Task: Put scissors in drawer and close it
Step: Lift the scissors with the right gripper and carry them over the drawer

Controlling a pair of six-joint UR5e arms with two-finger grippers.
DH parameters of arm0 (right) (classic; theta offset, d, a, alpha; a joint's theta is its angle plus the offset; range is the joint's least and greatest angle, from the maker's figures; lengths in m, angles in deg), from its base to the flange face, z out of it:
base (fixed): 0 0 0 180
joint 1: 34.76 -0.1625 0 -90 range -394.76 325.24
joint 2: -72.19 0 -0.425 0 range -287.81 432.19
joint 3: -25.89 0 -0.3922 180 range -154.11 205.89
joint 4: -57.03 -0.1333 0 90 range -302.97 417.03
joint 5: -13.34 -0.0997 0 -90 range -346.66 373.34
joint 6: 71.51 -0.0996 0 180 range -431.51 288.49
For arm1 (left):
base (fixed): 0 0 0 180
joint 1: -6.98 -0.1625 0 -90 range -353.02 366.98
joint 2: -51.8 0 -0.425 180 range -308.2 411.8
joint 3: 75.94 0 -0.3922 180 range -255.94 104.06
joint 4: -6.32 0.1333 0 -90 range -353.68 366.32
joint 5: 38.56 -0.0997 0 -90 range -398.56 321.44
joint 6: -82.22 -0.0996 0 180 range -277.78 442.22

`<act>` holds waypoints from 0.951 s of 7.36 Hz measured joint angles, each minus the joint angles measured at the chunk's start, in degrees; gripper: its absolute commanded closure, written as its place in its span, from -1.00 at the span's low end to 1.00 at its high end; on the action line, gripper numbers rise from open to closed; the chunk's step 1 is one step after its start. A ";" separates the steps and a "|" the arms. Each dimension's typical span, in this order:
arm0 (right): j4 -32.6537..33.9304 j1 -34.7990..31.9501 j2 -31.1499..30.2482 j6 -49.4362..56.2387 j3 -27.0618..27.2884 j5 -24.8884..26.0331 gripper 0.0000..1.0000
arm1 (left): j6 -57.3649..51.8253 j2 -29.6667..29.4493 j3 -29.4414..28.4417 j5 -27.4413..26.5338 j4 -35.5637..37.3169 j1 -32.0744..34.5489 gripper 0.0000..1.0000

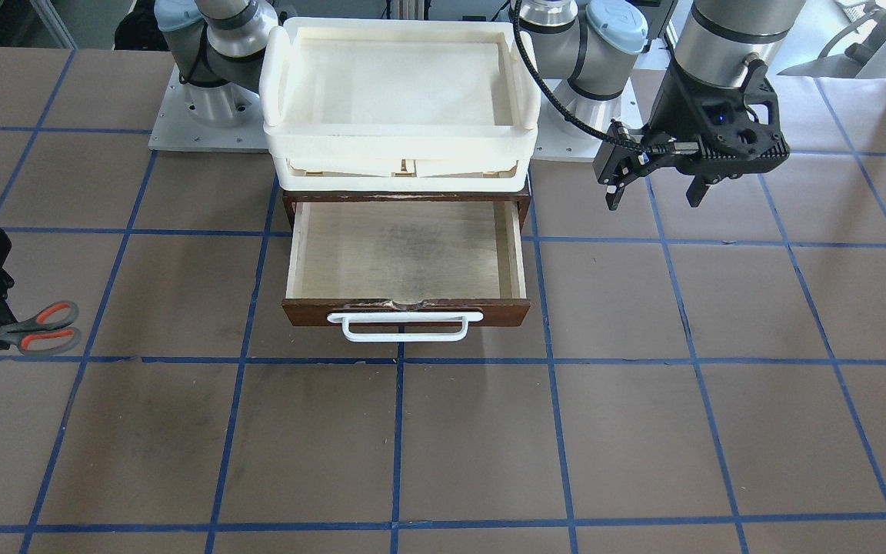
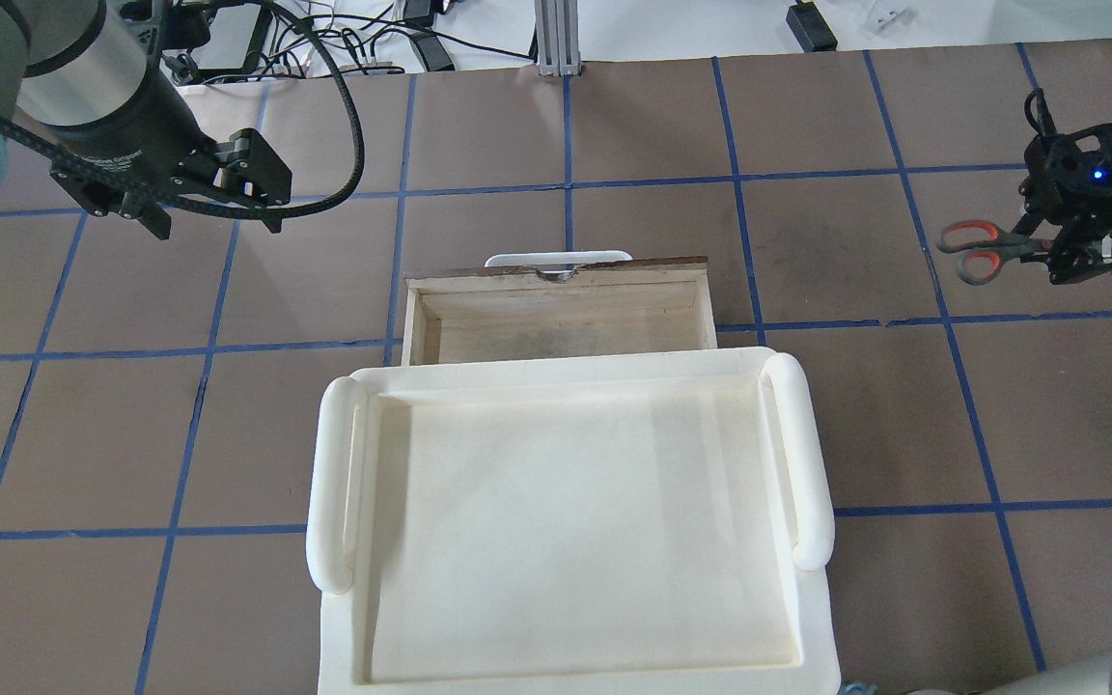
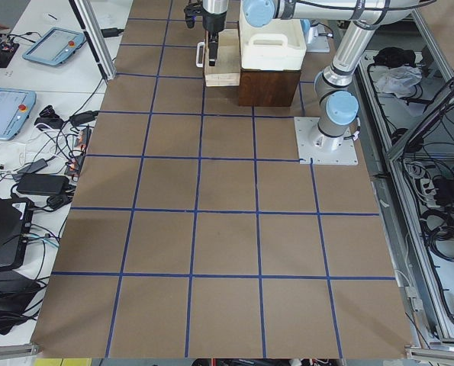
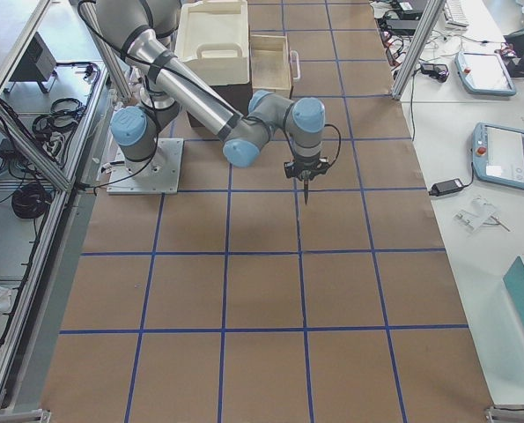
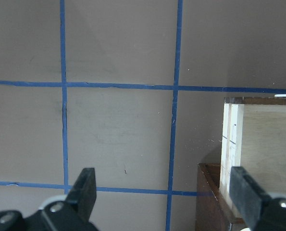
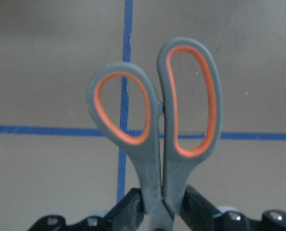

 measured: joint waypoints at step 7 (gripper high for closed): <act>-15.39 -36.90 -5.20 -28.21 -13.51 8.49 0.84 | -0.02 0.05 0.00 -0.07 0.00 -0.03 -1.00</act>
